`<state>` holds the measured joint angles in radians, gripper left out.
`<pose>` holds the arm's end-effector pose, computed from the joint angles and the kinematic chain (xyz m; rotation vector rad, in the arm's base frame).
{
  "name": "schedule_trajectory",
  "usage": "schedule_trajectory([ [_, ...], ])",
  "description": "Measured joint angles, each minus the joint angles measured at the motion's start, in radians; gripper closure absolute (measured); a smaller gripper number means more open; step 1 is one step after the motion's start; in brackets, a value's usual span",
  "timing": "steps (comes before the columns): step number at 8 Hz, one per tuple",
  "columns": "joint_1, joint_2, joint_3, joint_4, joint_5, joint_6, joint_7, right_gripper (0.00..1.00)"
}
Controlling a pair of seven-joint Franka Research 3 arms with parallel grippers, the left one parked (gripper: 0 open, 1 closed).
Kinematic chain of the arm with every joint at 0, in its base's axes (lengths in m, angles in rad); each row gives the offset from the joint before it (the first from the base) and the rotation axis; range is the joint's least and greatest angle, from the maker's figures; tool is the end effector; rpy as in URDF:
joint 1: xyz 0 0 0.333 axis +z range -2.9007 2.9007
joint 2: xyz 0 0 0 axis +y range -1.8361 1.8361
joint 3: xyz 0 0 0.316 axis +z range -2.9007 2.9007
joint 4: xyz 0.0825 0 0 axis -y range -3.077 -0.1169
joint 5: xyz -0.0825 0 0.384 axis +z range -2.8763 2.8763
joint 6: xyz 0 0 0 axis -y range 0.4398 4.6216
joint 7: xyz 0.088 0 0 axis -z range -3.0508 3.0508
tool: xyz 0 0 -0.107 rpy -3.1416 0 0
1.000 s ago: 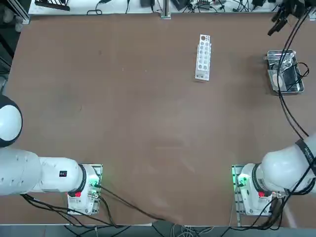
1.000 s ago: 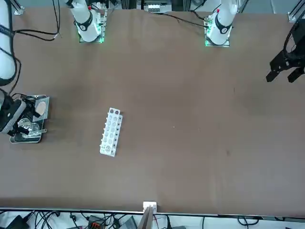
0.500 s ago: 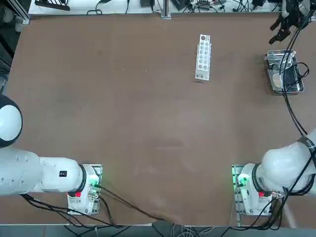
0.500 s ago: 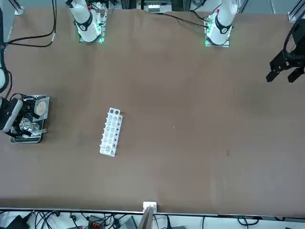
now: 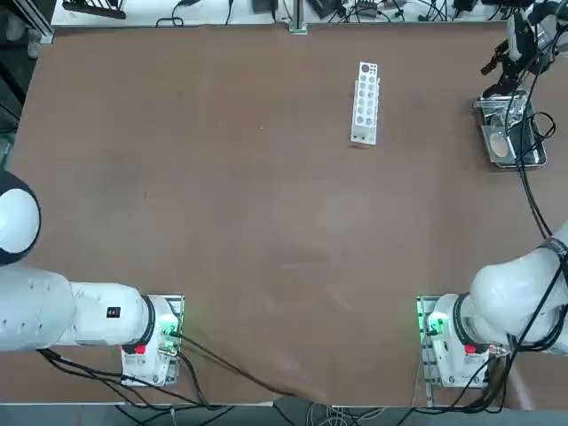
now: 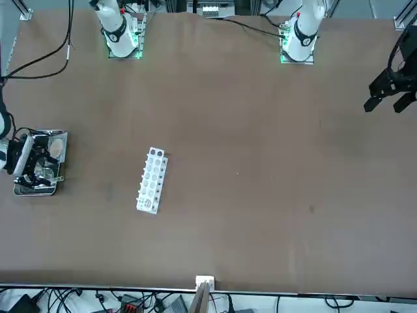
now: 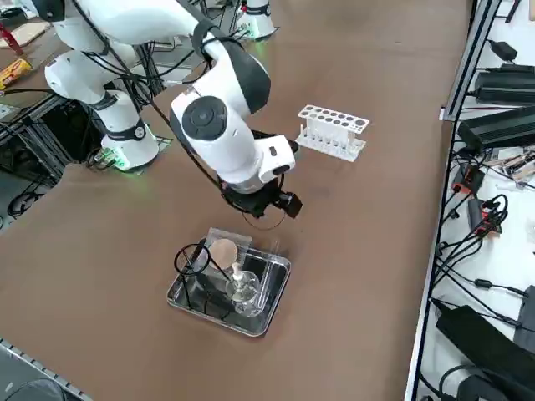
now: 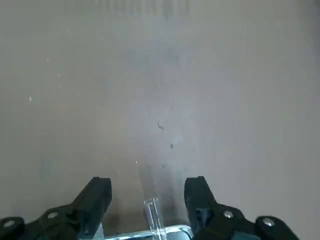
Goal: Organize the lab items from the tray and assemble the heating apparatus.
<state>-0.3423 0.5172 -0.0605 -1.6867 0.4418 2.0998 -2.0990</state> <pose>0.6217 -0.2382 0.2943 -2.1711 -1.9387 -0.4269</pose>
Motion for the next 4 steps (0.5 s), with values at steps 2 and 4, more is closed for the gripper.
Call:
schedule_trajectory([
  [2,-0.002,0.021,0.001,0.007,0.0,0.043,-0.037,0.22],
  [4,-0.002,0.047,0.004,0.008,-0.001,0.082,-0.049,0.22],
])
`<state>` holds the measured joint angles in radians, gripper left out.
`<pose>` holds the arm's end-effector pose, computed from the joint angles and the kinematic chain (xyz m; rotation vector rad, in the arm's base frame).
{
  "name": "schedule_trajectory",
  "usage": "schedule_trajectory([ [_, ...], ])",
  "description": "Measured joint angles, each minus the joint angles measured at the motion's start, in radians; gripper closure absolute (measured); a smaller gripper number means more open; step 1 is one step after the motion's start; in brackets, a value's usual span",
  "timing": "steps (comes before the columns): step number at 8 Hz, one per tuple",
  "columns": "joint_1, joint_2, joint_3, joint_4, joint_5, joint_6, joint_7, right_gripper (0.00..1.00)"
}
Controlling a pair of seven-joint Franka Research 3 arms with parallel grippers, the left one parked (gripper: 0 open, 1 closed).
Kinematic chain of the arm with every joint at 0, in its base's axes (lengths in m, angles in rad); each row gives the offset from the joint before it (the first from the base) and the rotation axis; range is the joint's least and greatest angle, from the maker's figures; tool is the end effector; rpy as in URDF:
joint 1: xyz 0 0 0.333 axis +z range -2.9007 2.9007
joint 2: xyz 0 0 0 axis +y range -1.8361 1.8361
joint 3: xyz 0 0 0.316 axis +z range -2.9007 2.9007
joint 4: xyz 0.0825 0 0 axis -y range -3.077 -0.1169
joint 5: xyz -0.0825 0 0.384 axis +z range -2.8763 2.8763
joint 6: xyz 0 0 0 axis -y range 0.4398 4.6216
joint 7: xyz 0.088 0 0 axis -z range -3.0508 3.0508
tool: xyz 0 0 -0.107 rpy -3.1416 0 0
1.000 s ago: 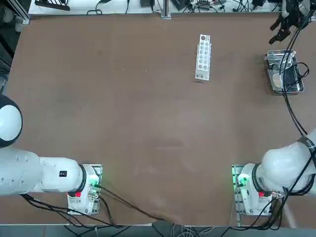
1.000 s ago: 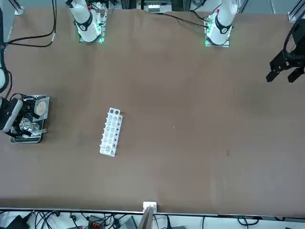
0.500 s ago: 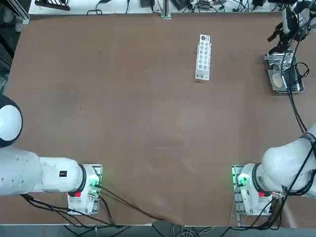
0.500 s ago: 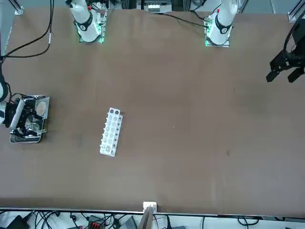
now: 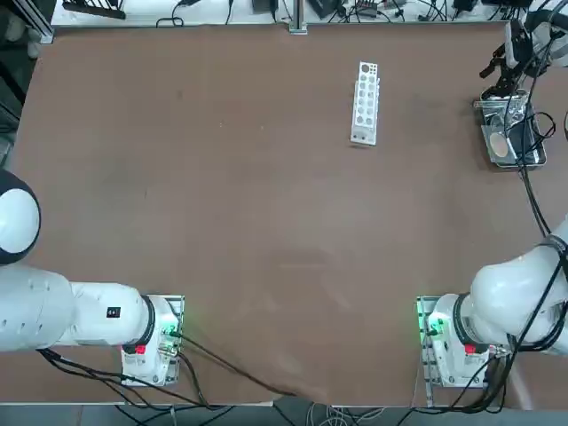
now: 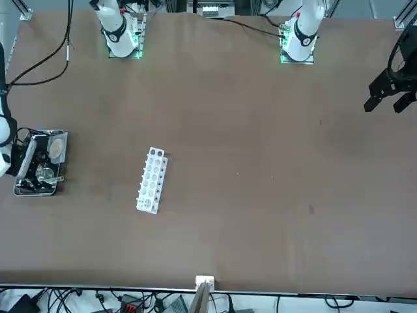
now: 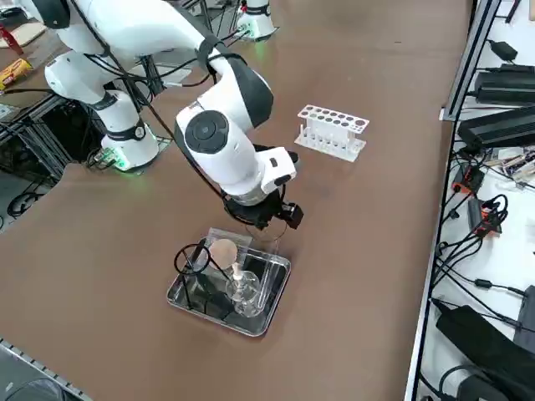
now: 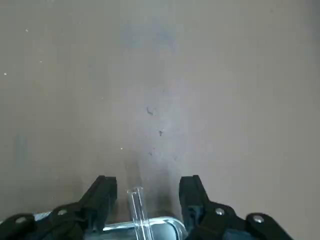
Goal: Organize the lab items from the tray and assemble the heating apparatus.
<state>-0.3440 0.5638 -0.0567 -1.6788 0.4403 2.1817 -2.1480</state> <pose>0.6283 -0.2445 0.2722 -2.1779 -2.0081 -0.4351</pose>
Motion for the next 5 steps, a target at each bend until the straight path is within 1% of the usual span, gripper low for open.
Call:
schedule_trajectory([
  [5,0.002,0.071,0.003,0.001,-0.03,0.044,-0.01,0.22],
])
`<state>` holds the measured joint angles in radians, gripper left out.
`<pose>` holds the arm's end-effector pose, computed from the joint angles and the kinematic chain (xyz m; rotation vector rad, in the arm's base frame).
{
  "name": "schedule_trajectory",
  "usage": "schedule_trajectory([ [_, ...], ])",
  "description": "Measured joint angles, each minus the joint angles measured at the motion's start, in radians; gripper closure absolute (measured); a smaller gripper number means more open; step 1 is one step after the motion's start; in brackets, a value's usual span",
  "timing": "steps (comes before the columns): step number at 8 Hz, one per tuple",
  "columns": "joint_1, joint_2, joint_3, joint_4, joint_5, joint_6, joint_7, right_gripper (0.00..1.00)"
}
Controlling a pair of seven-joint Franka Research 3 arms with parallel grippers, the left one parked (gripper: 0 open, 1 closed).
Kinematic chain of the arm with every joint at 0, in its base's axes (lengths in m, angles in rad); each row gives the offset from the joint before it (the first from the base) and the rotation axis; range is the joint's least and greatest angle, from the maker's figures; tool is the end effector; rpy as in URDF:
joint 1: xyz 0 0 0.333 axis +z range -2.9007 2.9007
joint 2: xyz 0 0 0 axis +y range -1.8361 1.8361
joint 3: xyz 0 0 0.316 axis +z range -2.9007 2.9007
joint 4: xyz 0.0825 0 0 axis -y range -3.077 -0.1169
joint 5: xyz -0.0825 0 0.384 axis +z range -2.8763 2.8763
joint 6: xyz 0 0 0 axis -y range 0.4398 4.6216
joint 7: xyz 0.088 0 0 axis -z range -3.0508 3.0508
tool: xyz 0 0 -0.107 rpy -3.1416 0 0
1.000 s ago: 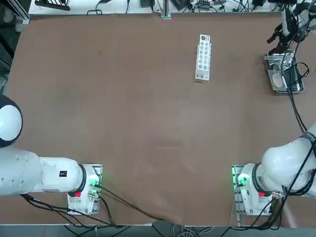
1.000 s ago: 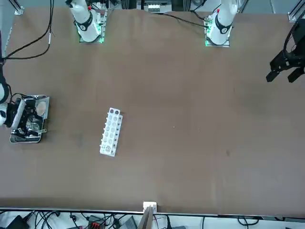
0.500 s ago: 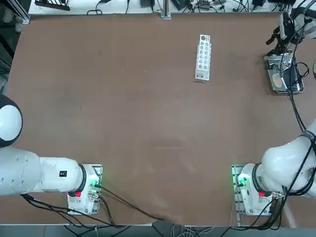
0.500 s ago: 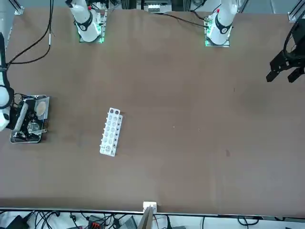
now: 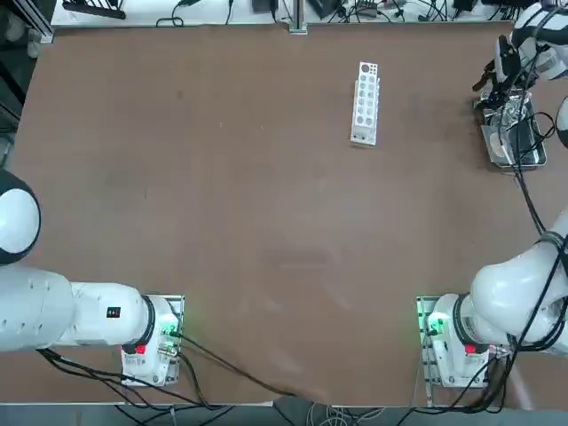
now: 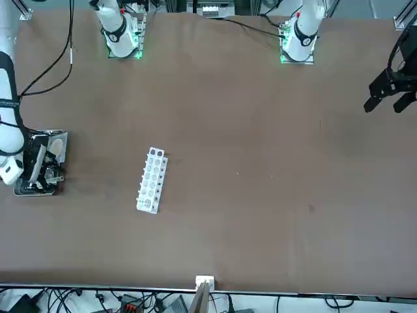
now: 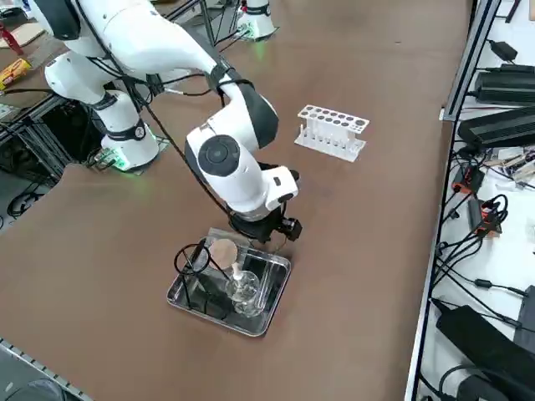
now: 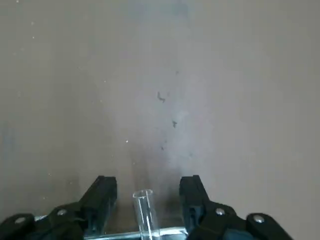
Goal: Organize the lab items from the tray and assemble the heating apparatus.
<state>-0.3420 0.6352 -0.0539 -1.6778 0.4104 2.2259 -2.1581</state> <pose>0.6269 -0.2445 0.2274 -2.1595 -2.0234 -0.3660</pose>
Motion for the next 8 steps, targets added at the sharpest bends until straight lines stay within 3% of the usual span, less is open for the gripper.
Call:
schedule_trajectory([
  [8,-0.005,0.038,-0.001,0.0,-0.04,0.053,-0.004,0.35],
])
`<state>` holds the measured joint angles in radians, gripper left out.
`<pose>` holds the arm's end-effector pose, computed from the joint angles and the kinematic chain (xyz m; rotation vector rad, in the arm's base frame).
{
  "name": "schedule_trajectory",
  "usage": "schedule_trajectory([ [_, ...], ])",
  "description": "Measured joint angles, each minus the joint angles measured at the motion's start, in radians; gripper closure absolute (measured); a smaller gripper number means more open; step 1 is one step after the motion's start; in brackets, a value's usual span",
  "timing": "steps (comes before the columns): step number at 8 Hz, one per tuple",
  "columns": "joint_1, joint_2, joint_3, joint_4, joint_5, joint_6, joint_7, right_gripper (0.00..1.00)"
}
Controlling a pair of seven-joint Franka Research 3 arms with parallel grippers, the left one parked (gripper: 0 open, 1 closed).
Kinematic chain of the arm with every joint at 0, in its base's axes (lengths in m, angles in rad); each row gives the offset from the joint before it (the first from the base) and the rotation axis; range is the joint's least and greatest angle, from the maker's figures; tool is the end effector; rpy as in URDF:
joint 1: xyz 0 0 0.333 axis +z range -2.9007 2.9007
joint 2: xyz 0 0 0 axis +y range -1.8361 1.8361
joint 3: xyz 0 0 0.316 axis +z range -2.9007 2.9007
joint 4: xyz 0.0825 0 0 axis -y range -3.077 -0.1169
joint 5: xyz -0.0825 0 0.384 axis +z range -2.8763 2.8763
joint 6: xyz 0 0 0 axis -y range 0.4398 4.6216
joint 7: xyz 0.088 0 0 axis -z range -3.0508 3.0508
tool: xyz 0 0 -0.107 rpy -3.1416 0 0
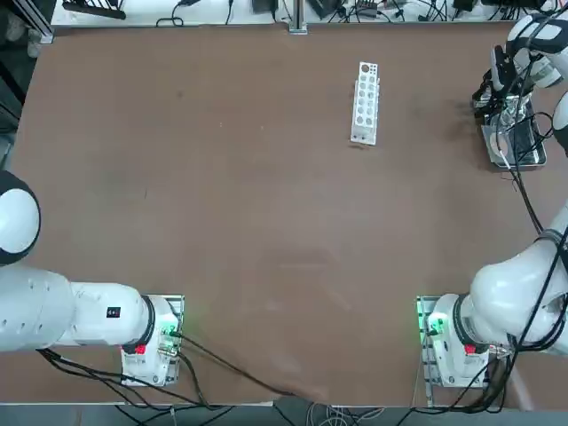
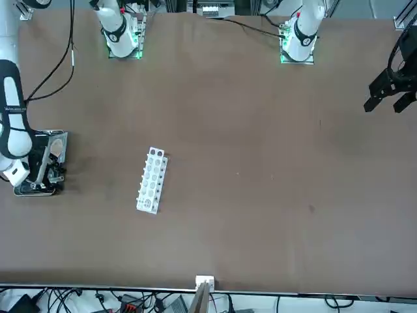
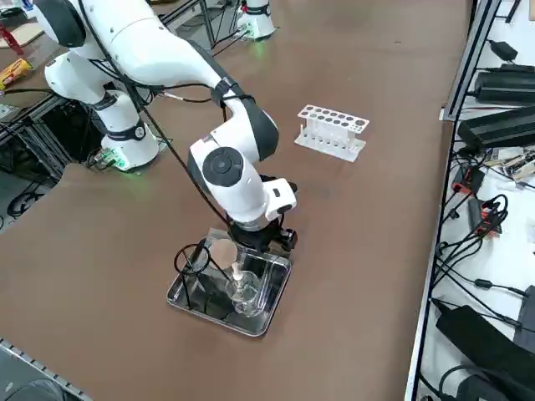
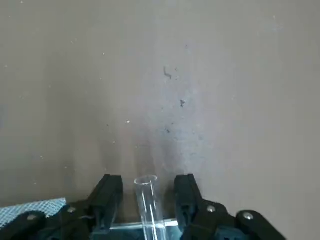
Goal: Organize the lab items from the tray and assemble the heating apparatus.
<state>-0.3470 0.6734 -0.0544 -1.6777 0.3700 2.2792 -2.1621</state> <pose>0.6250 -0.2519 0.2054 -2.1700 -2.0617 -0.3137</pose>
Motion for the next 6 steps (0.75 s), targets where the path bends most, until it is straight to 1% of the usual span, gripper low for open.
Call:
schedule_trajectory([
  [3,0.0,0.0,0.0,0.0,-0.001,0.003,-0.005,0.42],
  [4,0.0,0.0,0.0,0.0,-0.001,0.004,-0.007,0.47],
  [6,0.0,0.0,0.0,0.0,-0.002,0.004,-0.009,0.51],
])
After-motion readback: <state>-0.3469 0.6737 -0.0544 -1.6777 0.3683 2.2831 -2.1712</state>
